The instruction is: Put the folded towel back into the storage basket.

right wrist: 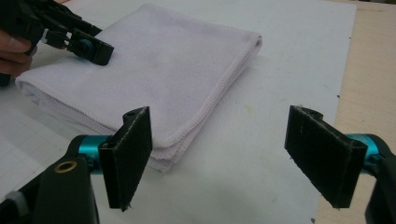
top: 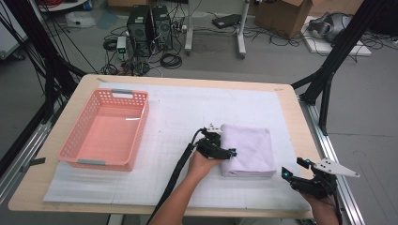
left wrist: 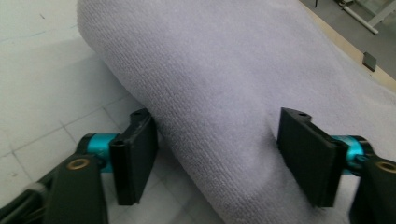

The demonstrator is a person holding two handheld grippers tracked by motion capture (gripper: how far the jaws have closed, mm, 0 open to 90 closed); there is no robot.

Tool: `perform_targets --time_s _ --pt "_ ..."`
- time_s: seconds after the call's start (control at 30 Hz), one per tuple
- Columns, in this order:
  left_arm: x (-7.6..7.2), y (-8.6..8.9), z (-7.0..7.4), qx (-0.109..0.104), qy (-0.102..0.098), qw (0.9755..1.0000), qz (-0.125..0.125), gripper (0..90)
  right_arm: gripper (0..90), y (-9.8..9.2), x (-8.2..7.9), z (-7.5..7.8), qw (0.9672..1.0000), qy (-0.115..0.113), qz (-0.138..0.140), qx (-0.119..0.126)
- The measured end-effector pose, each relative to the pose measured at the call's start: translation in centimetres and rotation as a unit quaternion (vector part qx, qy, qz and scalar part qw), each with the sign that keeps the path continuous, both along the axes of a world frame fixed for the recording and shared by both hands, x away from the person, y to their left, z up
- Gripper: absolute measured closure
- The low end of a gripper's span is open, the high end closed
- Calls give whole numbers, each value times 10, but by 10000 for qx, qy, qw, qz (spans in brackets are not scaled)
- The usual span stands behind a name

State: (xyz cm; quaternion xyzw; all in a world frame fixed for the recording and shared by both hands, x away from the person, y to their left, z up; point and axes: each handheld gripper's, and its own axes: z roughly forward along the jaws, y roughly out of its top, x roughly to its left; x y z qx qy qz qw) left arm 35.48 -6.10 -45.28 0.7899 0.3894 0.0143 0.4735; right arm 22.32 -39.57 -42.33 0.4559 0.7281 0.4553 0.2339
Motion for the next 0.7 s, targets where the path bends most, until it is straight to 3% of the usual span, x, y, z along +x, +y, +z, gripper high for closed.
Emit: perform_targets --time_s 0.07,0.23,0.5,0.7 --pt "-1 -2 -1 -69 41 9998 -167 479 224 0 0 0 10000 -3 0 0" --pt "1 1 -2 -293 270 9991 -167 661 224 0 0 0 10000 -1 -14 15" --pt "-7 10 3 -511 -182 9978 -370 712 224 0 0 1 10000 -15 -3 12" --pt "-18 23 14 -655 -654 9943 -530 721 224 2 0 1 10000 -7 14 24"
